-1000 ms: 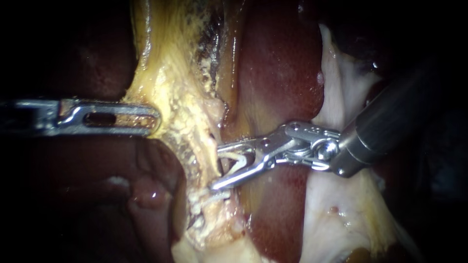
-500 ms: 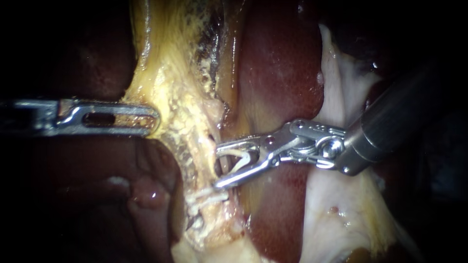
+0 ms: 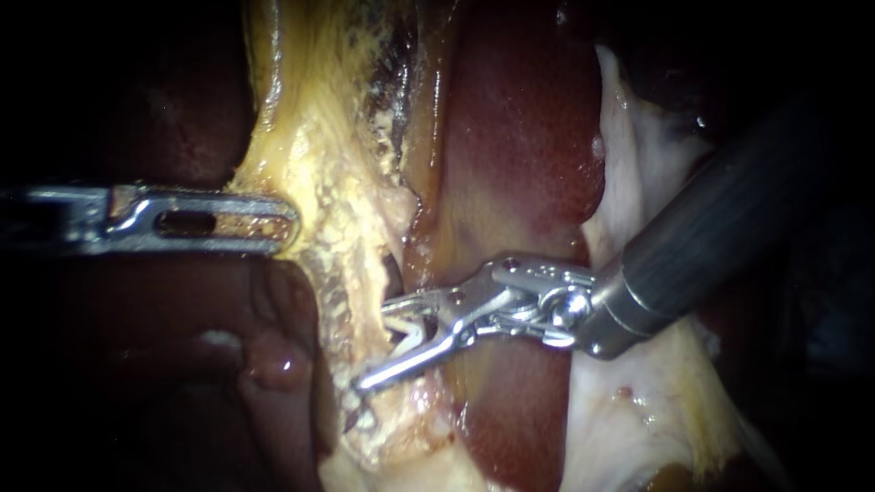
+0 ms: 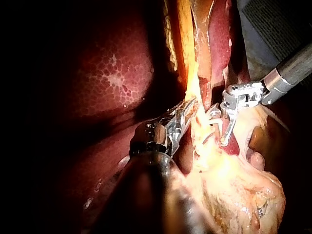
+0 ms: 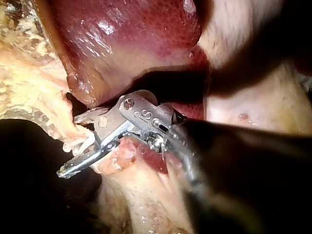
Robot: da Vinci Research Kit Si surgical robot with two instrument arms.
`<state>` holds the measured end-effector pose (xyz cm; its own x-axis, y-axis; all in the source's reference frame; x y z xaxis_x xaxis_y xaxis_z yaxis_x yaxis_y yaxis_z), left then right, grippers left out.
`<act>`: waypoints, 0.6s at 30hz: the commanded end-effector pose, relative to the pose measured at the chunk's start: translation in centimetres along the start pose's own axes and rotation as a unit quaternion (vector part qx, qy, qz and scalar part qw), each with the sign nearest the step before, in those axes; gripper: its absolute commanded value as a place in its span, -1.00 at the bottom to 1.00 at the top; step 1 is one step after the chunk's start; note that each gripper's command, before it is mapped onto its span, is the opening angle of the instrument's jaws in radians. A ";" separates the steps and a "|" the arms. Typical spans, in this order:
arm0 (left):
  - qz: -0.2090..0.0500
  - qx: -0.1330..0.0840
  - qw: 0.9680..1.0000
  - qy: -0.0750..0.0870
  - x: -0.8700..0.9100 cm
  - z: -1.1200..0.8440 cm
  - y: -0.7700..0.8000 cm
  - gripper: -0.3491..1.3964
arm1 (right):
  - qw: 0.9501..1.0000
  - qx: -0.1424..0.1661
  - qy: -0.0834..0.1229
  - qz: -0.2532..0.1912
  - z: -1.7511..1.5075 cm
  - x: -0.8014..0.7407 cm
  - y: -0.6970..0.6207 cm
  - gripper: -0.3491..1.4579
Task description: Clipping third clip left tube
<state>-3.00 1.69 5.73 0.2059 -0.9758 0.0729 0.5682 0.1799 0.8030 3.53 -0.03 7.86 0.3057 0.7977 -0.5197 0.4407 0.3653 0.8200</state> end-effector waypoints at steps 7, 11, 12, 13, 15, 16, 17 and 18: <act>0.000 0.000 1.000 0.000 0.00 0.00 0.00 -1.00 | 0.998 0.049 0.025 0.016 -0.18 0.18 -0.17 0.05; 0.000 0.000 1.000 0.000 0.00 0.00 0.00 -1.00 | 0.998 0.056 0.034 0.022 -0.14 0.19 -0.18 0.05; 0.000 0.000 1.000 0.000 0.00 0.00 0.00 -1.00 | 0.997 0.059 0.033 0.024 -0.12 0.19 -0.18 0.05; 0.000 0.000 1.000 0.000 0.00 0.00 0.00 -1.00 | 0.997 0.060 0.033 0.027 -0.08 0.19 -0.17 0.05; 0.000 0.000 1.000 0.000 0.00 0.01 0.00 -1.00 | 0.997 0.061 0.033 0.029 0.00 0.19 -0.16 0.05; 0.000 0.000 1.000 0.000 0.00 0.01 0.00 -1.00 | 0.997 0.058 0.037 0.031 0.05 0.19 -0.15 0.05; 0.000 0.000 1.000 0.000 0.00 0.01 0.00 -1.00 | 0.997 0.057 0.039 0.034 0.10 0.19 -0.14 0.05; 0.000 0.000 1.000 0.000 0.00 0.01 0.00 -1.00 | 0.997 0.059 0.039 0.033 0.14 0.19 -0.13 0.05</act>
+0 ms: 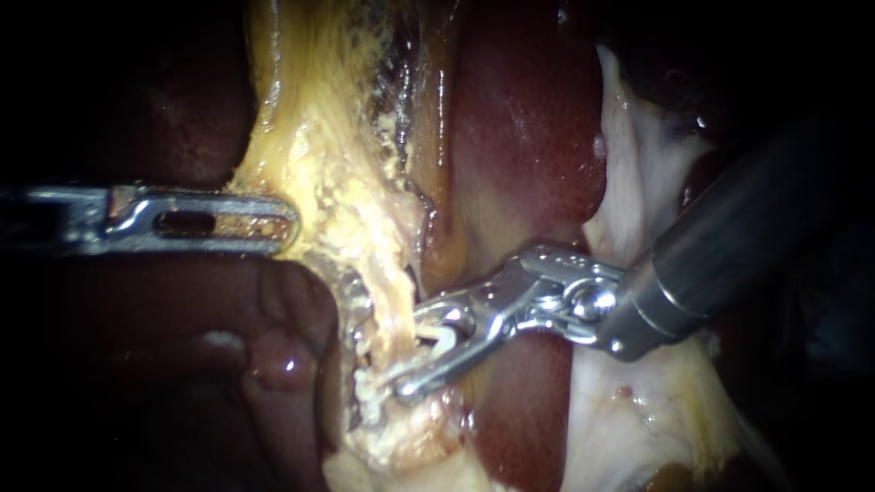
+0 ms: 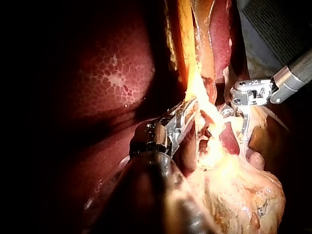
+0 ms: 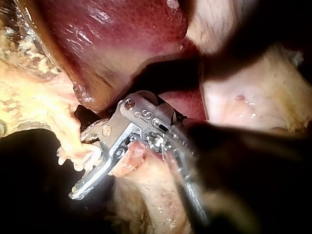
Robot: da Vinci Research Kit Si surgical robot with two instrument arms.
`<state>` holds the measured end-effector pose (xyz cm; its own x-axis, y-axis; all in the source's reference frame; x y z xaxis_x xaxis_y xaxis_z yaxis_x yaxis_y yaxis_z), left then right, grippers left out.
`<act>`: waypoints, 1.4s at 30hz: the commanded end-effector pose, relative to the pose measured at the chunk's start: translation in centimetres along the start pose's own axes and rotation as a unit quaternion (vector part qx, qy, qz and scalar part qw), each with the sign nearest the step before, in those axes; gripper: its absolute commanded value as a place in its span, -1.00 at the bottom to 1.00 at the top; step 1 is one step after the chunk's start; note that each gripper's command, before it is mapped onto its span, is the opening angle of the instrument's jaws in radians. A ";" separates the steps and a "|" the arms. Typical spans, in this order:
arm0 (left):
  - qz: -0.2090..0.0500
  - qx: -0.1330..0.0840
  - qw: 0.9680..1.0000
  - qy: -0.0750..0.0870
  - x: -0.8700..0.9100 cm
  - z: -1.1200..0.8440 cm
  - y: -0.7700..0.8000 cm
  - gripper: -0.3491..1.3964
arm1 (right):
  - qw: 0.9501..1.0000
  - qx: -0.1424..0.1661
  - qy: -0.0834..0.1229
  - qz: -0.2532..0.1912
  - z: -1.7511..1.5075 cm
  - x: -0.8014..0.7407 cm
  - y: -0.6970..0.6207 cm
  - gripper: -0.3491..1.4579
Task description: Clipping third clip left tube
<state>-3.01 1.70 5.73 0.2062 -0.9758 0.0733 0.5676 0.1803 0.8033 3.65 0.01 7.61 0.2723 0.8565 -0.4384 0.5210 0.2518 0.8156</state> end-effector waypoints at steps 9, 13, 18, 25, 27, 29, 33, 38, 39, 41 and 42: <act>0.000 0.000 1.000 0.000 0.00 0.01 0.00 -1.00 | 0.998 -0.040 0.038 0.006 0.05 0.17 0.10 0.04; 0.000 0.000 1.000 0.000 0.00 0.01 0.00 -1.00 | 0.997 -0.058 0.050 0.010 -0.09 0.30 0.15 0.02; 0.000 0.000 1.000 0.000 0.00 0.01 -0.01 -1.00 | 0.996 -0.071 0.058 0.013 -0.22 0.40 0.17 0.00; 0.000 0.000 1.000 0.000 0.00 0.01 -0.01 -1.00 | 0.995 -0.074 0.061 0.015 -0.24 0.46 0.14 -0.02; 0.000 -0.001 1.000 0.000 0.00 0.01 -0.01 -1.00 | 0.995 -0.076 0.062 0.024 -0.24 0.46 0.15 -0.04; -0.001 -0.001 1.000 0.000 0.00 0.01 -0.01 -1.00 | 0.994 -0.081 0.064 0.045 -0.24 0.45 0.16 -0.06; -0.001 -0.001 1.000 0.000 0.00 0.01 -0.01 -1.00 | 0.994 -0.069 0.047 0.068 -0.24 0.44 0.14 -0.16; -0.001 -0.001 1.000 0.000 0.00 0.01 -0.01 -1.00 | 0.991 -0.092 0.071 0.070 -0.28 0.40 0.07 -1.00; -0.001 -0.001 1.000 0.000 0.00 0.01 -0.01 -1.00 | 0.990 -0.099 0.079 0.070 -0.29 0.40 0.07 -1.00; -0.001 -0.001 1.000 -0.001 0.00 0.02 -0.02 -1.00 | 0.989 -0.102 0.081 0.069 -0.31 0.39 0.08 -1.00; -0.001 -0.001 1.000 -0.001 0.00 0.02 -0.02 -1.00 | 0.989 -0.103 0.082 0.069 -0.32 0.38 0.09 -1.00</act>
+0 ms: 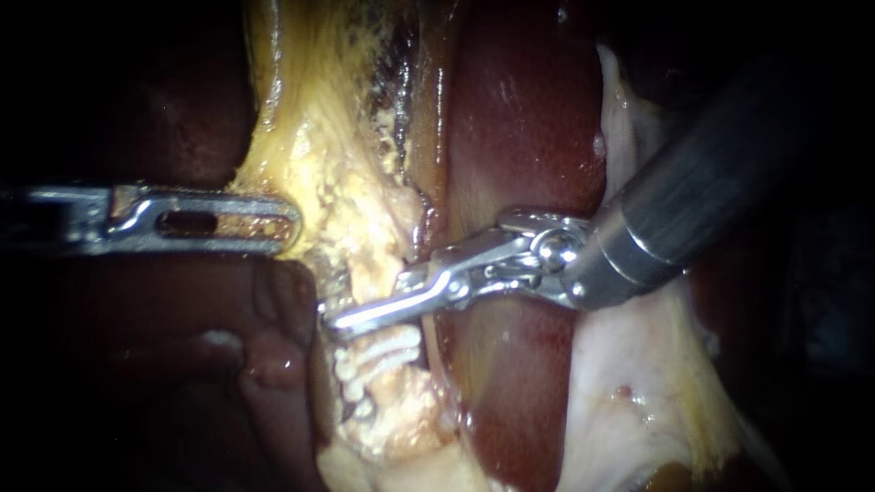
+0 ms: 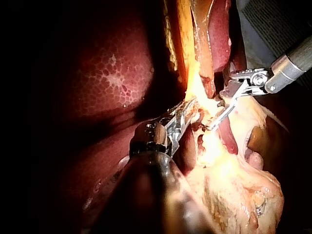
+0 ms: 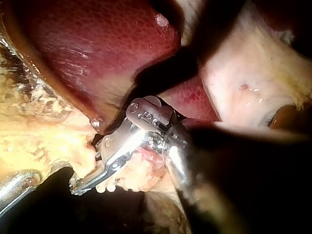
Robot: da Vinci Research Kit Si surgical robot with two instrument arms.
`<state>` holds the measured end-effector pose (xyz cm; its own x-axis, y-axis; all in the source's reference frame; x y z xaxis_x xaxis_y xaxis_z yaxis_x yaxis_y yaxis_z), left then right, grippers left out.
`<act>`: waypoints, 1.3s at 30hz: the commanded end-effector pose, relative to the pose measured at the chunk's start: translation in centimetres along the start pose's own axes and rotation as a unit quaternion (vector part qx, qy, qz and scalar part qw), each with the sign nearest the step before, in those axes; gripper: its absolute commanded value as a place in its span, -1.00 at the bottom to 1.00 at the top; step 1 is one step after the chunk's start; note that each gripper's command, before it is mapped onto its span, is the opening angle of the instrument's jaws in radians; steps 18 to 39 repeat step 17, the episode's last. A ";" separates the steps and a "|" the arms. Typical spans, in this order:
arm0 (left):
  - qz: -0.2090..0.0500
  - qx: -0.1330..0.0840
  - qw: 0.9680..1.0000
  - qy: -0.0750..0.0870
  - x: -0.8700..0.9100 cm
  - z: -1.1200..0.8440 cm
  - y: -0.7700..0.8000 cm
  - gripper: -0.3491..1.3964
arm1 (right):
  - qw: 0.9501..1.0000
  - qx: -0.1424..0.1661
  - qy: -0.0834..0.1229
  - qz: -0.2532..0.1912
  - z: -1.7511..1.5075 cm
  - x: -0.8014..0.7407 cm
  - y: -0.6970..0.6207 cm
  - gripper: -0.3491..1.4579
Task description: Clipping third clip left tube
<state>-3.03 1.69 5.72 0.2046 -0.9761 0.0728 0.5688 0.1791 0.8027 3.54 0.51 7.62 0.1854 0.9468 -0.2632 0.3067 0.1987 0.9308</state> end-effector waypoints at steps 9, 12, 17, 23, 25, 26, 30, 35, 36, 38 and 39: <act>0.000 0.000 1.000 0.000 0.00 0.00 0.00 -1.00 | 1.000 0.003 -0.027 0.014 0.02 -0.15 0.11 -1.00; 0.000 0.000 1.000 0.000 0.00 0.00 0.00 -1.00 | 0.999 0.002 -0.027 0.019 0.02 -0.17 0.11 -1.00; 0.000 0.000 1.000 0.000 0.00 0.01 0.00 -1.00 | 0.999 0.003 -0.028 0.028 0.02 -0.17 0.11 -1.00; 0.000 0.000 1.000 0.000 0.00 0.01 0.00 -1.00 | 0.999 0.003 -0.028 0.028 0.02 -0.17 0.11 -1.00; 0.000 0.000 1.000 0.000 0.00 0.01 0.00 -1.00 | 0.999 0.003 -0.028 0.028 0.02 -0.17 0.11 -1.00; 0.000 0.000 1.000 0.000 0.00 0.01 0.00 -1.00 | 0.999 0.003 -0.028 0.028 0.02 -0.17 0.11 -1.00; 0.000 0.000 1.000 0.000 0.00 0.01 0.00 -1.00 | 0.999 0.003 -0.028 0.028 0.02 -0.17 0.11 -1.00; 0.000 0.000 1.000 0.000 0.00 0.01 0.00 -1.00 | 0.999 0.003 -0.028 0.028 0.02 -0.17 0.11 -1.00; 0.000 0.000 1.000 0.000 0.00 0.01 0.00 -1.00 | 0.999 0.003 -0.028 0.028 0.02 -0.17 0.11 -1.00; 0.000 0.000 1.000 0.000 0.00 0.01 0.00 -1.00 | 0.999 0.003 -0.028 0.028 0.02 -0.17 0.11 -1.00; 0.000 0.000 1.000 0.000 0.00 0.01 0.00 -1.00 | 0.999 0.003 -0.028 0.028 0.02 -0.17 0.11 -1.00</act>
